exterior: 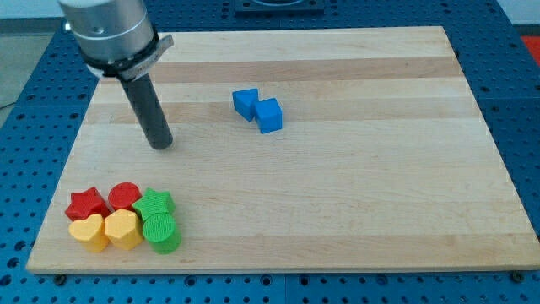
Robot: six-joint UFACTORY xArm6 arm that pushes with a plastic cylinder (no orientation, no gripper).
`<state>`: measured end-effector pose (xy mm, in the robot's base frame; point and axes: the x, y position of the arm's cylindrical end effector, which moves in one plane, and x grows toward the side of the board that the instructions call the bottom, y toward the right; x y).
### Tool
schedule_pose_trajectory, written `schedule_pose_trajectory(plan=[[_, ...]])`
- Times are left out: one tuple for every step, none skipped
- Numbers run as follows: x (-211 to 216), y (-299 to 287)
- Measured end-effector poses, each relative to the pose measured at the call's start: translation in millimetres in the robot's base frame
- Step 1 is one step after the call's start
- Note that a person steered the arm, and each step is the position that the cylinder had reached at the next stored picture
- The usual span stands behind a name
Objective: Push the blue triangle towards the top of the blue cube
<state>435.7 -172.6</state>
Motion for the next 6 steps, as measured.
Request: schedule_pose_trajectory(plan=[[-48.0, 16.3], [-71.2, 42.9], [-73.6, 80.3], [-73.7, 109.6], [-73.8, 107.6], [-73.8, 76.1]])
